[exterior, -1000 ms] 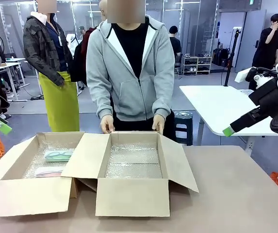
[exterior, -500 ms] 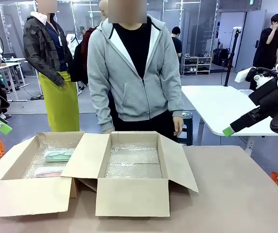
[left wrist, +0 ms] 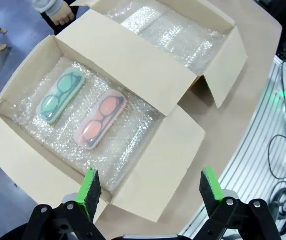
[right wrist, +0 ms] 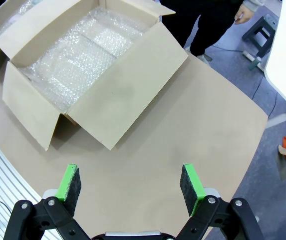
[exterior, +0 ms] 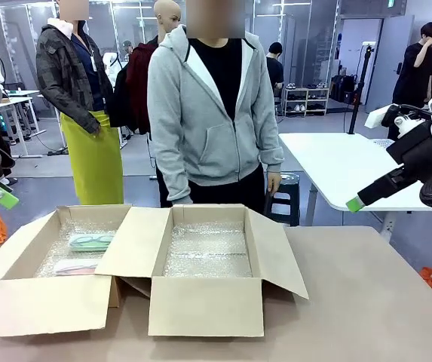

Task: Pack the glasses set securely to prepare it for shipping.
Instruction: Position the Package Box on the left side of the table.

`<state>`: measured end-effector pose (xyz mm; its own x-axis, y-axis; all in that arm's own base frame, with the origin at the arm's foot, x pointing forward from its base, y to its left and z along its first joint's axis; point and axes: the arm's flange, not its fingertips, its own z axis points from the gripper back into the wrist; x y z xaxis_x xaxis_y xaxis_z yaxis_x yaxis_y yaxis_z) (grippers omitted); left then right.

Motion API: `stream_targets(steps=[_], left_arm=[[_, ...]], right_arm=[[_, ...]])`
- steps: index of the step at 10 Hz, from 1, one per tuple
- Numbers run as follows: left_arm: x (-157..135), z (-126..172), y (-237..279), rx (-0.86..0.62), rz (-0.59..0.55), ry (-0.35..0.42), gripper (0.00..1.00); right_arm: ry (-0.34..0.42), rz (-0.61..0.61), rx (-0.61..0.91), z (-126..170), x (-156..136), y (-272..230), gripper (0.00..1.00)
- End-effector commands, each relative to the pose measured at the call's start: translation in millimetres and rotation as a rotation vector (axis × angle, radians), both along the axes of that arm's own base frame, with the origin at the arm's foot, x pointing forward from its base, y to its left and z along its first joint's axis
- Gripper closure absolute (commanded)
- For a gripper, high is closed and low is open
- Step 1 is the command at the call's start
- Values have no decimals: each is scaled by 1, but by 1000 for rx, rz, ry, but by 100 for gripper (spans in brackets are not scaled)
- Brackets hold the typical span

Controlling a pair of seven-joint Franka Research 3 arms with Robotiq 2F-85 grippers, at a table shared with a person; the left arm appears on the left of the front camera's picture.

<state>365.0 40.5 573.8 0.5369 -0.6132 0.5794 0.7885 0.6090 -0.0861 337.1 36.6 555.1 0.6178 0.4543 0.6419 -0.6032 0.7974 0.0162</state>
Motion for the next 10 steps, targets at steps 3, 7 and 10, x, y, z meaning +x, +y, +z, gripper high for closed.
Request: stream_targets(steps=[3, 7, 10], left_arm=[[2, 5, 1, 21, 14, 0, 0], [2, 5, 1, 21, 14, 0, 0], [2, 5, 1, 21, 14, 0, 0]], right_arm=[[-2, -13, -1, 1, -1, 1, 0], [-2, -13, -1, 1, -1, 1, 0], [-2, -13, -1, 1, -1, 1, 0]])
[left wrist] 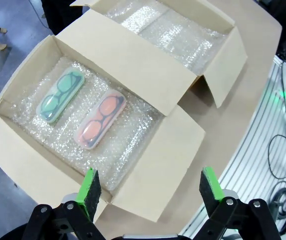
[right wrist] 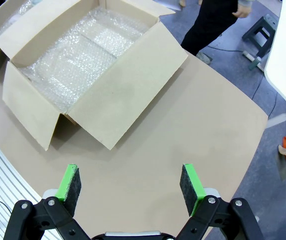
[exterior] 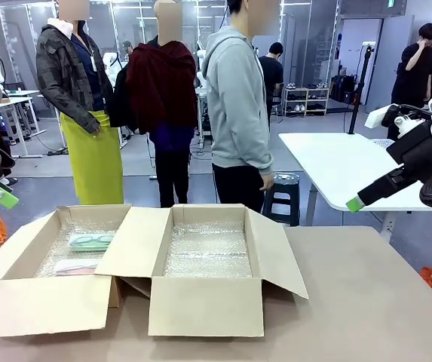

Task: Pack the glasses set securely to prepare it for shipping.
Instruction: Position the Package Box on the left side of the table.

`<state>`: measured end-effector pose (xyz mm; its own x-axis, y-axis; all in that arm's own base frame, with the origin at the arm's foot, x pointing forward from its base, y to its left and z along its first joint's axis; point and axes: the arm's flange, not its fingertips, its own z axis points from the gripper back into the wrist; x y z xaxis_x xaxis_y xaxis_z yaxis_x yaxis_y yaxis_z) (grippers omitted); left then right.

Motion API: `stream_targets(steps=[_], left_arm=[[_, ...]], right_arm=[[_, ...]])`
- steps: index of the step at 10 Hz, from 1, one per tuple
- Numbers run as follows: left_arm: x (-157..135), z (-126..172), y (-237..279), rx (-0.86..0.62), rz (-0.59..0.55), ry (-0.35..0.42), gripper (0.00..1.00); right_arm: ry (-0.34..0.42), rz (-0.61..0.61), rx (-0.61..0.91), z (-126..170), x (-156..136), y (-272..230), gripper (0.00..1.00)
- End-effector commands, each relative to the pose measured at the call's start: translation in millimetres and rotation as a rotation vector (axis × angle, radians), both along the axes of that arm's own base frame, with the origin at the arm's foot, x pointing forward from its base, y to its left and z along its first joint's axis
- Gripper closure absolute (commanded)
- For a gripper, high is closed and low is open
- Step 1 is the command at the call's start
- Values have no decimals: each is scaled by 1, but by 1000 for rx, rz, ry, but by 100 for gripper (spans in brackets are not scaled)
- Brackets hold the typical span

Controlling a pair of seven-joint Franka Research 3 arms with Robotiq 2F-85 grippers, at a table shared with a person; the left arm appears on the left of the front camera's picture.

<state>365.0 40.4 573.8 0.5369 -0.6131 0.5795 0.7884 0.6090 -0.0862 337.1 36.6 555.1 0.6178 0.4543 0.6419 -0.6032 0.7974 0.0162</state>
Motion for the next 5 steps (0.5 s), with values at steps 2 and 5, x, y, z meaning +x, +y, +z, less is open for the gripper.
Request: stream_targets(steps=[2, 5], left_arm=[[2, 5, 1, 21, 14, 0, 0], [2, 5, 1, 21, 14, 0, 0]], right_arm=[[-2, -13, -1, 1, -1, 1, 0], [-2, -13, -1, 1, -1, 1, 0]])
